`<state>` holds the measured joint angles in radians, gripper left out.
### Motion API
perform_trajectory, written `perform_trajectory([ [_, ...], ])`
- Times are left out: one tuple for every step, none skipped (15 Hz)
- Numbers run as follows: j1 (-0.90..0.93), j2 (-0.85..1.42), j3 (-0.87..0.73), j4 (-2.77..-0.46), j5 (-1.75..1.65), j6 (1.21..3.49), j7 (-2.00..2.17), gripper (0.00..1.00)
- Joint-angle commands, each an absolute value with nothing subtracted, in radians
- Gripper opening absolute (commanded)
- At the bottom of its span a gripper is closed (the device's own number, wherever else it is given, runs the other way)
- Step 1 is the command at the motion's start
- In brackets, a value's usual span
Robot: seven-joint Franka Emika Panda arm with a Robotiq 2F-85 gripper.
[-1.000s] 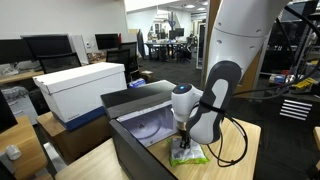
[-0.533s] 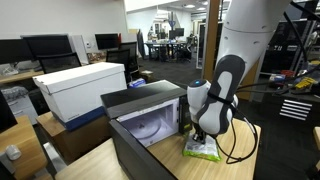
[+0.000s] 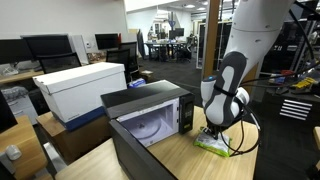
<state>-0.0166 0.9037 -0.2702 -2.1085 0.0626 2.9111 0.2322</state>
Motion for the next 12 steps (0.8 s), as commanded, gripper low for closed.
perform_trajectory([
  [-0.046, 0.899, -0.293, -2.127, 0.111, 2.931, 0.277, 0.01],
  [-0.051, 0.903, -0.305, -2.123, 0.118, 2.93, 0.286, 0.01],
  [-0.045, 0.914, -0.335, -2.114, 0.123, 2.929, 0.309, 0.01],
  [-0.054, 0.919, -0.347, -2.108, 0.128, 2.925, 0.318, 0.01],
  [-0.056, 0.923, -0.362, -2.102, 0.132, 2.921, 0.329, 0.01],
  [-0.077, 0.92, -0.358, -2.098, 0.135, 2.924, 0.321, 0.01],
  [-0.084, 0.919, -0.353, -2.095, 0.133, 2.927, 0.312, 0.01],
  [-0.086, 0.92, -0.354, -2.091, 0.132, 2.929, 0.313, 0.01],
  [-0.051, 0.882, -0.354, -2.109, 0.13, 2.909, 0.326, 0.01],
  [-0.036, 0.865, -0.354, -2.118, 0.125, 2.92, 0.324, 0.01],
  [-0.021, 0.848, -0.35, -2.123, 0.12, 2.932, 0.321, 0.01],
  [-0.009, 0.832, -0.34, -2.126, 0.115, 2.948, 0.311, 0.01],
])
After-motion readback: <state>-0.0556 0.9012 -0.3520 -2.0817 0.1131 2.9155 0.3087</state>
